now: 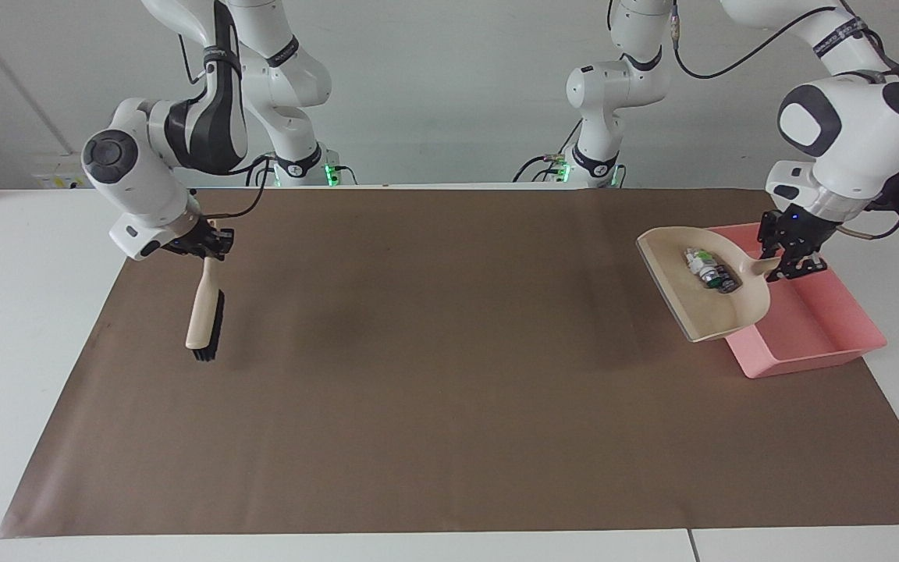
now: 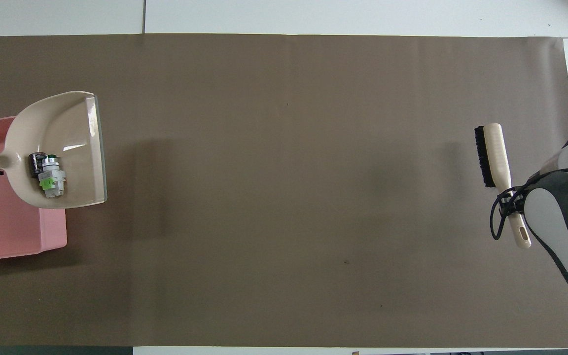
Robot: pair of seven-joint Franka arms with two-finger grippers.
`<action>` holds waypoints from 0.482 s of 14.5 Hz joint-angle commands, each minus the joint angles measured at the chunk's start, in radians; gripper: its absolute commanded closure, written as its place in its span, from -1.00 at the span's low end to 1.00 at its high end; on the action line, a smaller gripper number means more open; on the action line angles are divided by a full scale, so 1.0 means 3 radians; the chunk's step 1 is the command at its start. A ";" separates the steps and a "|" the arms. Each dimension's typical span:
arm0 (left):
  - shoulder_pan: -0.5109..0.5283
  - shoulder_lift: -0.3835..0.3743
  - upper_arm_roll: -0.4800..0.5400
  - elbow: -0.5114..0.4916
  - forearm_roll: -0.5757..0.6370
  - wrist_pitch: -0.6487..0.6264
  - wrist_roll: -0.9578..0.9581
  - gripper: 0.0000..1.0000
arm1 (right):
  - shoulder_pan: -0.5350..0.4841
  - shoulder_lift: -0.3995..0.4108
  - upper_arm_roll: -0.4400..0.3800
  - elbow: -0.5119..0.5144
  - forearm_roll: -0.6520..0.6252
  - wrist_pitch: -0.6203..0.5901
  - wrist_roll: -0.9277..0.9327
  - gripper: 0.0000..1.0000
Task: Clean e-waste and dump in bin
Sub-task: 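Tip the dustpan over the pink bin while the right gripper returns the brush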
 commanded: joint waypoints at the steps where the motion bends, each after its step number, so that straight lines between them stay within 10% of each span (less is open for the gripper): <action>1: 0.0268 0.0202 0.0071 0.0418 -0.0036 -0.0226 0.0123 1.00 | -0.0142 -0.0116 0.0057 -0.0341 -0.0062 0.0306 -0.0061 1.00; 7: 0.0837 0.0289 0.0076 0.0460 0.0591 0.0196 0.0824 1.00 | -0.0254 -0.0147 0.0057 -0.0628 -0.0062 0.0597 -0.0214 0.94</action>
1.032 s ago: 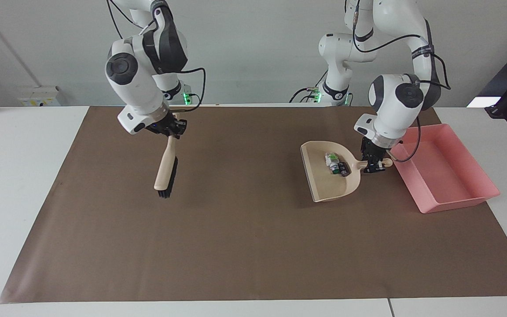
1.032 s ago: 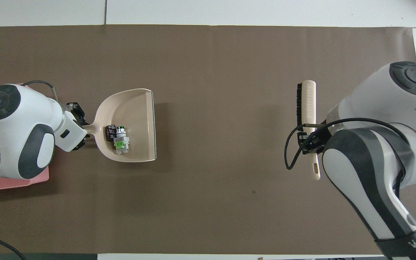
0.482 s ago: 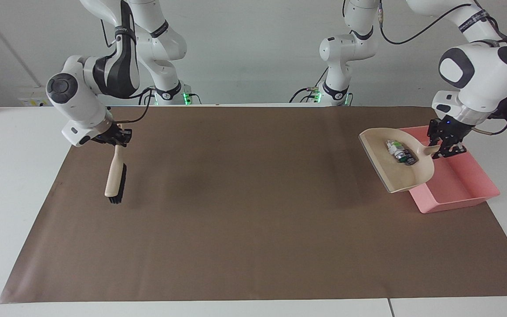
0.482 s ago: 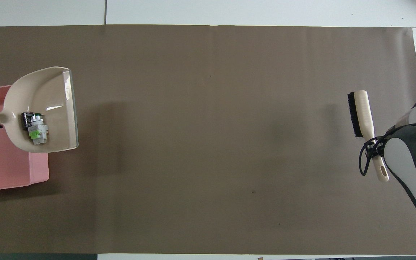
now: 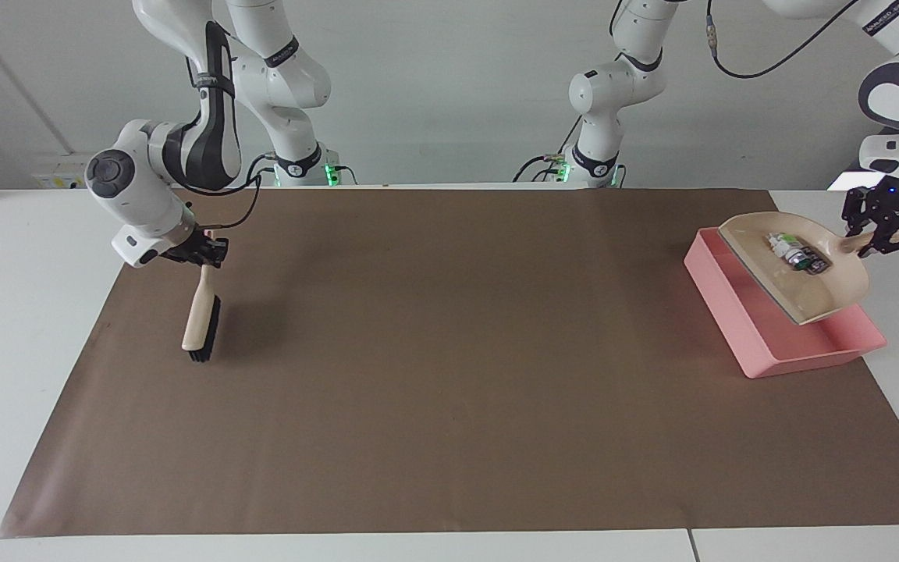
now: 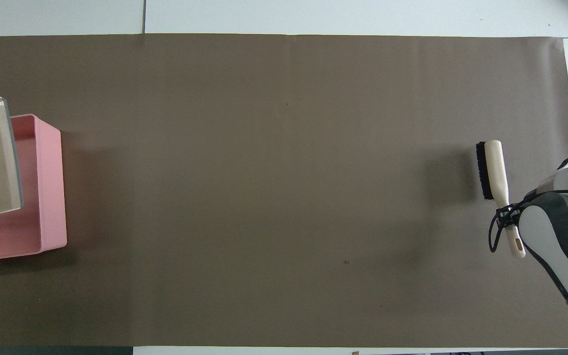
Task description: Clean e-waste and dump in bin
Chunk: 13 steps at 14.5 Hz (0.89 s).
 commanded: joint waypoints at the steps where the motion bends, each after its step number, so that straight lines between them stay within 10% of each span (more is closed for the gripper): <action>1: 0.0137 0.0089 -0.0019 0.0082 0.0493 0.0193 0.0118 1.00 | -0.0118 -0.0161 0.0043 -0.0198 -0.0060 0.0131 -0.0124 0.88; 4: 0.0142 0.0074 -0.0019 -0.0045 0.1085 0.0392 0.0067 1.00 | -0.0123 -0.0167 0.0043 -0.0219 -0.0060 0.0131 -0.0119 0.50; 7: 0.0081 0.0003 -0.0024 -0.0234 0.1694 0.0526 -0.0499 1.00 | -0.0103 -0.0167 0.0043 -0.0179 -0.0060 0.0081 -0.0134 -1.00; 13: -0.0185 -0.0105 -0.0024 -0.0516 0.2855 0.0475 -0.1390 1.00 | -0.0083 -0.0110 0.0053 0.0449 -0.0055 -0.0012 -0.0124 -1.00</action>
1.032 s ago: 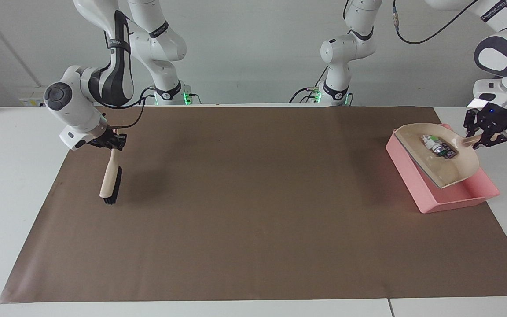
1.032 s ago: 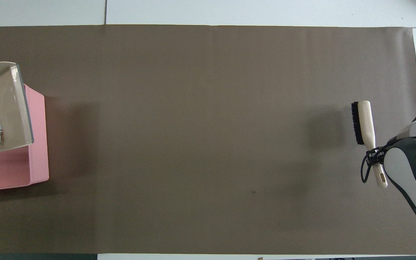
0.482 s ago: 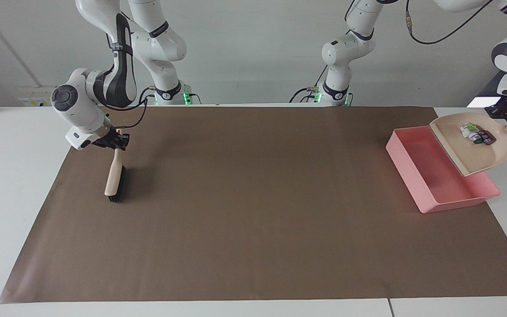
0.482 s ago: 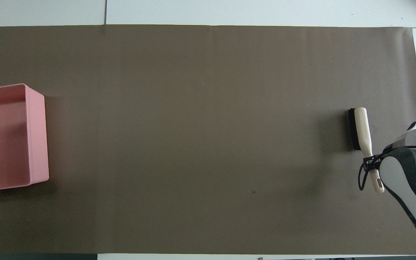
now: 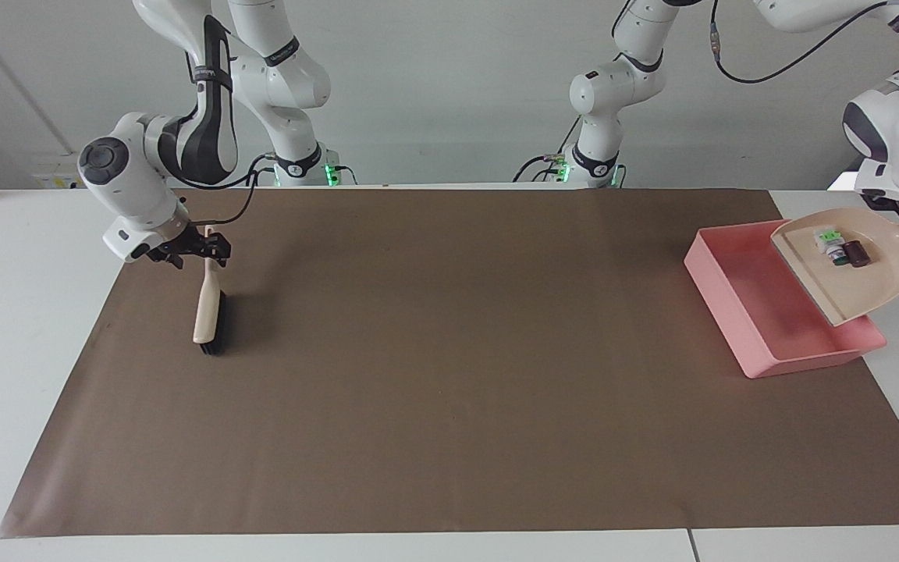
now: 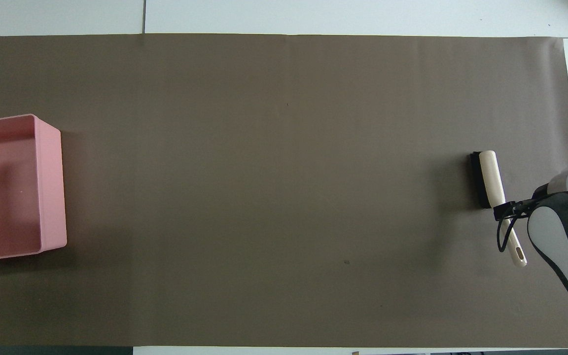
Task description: Clean e-waste and dump in bin
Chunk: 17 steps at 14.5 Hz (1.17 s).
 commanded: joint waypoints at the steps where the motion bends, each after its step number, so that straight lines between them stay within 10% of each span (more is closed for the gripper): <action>1: -0.0078 -0.0155 0.0025 -0.0148 0.0417 0.0029 -0.0132 1.00 | -0.0027 -0.0044 0.0057 0.0343 -0.0048 -0.0128 -0.0046 -1.00; 7: -0.0226 -0.0196 0.0010 -0.0015 0.0894 -0.0252 -0.0153 1.00 | 0.0448 -0.0019 0.0138 0.1369 -0.0007 -0.1185 0.1257 -1.00; 12: -0.0446 -0.0467 -0.0016 -0.0025 0.0139 -0.0405 0.0302 1.00 | 0.0443 0.0262 0.0144 0.2520 0.0172 -0.2142 0.1340 -1.00; 17: -0.0992 -0.0544 -0.0021 -0.0178 -0.0679 -0.0727 0.0278 1.00 | 0.0413 0.0191 0.0144 0.2302 0.0192 -0.2067 0.1299 -1.00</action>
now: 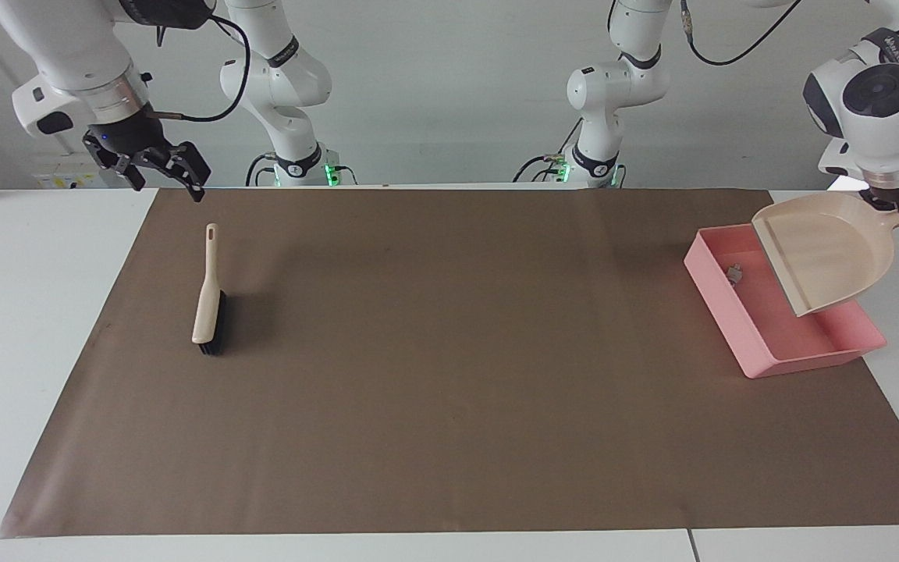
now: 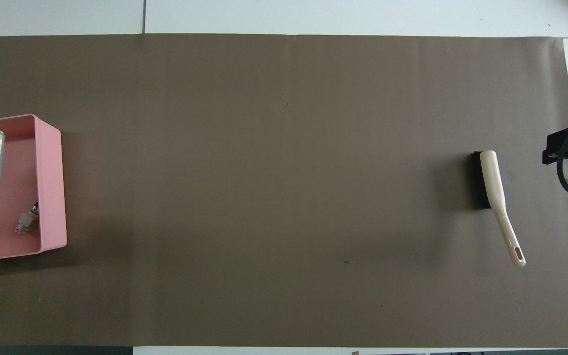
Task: Clean e-waste and dump in bin
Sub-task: 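Carry the dustpan back onto the table with the left gripper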
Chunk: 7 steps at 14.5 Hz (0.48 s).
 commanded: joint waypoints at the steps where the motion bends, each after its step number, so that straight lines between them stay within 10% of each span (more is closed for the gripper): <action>1: -0.0396 -0.0116 0.0039 -0.0245 -0.0409 -0.0165 -0.0030 1.00 | -0.0035 -0.0019 0.0001 -0.0098 0.0069 0.0032 -0.0022 -1.00; 7: -0.1367 -0.0096 0.0039 -0.0664 -0.0896 -0.0130 -0.0912 1.00 | 0.0247 -0.0024 -0.0244 -0.0114 0.0043 0.0130 -0.0089 -1.00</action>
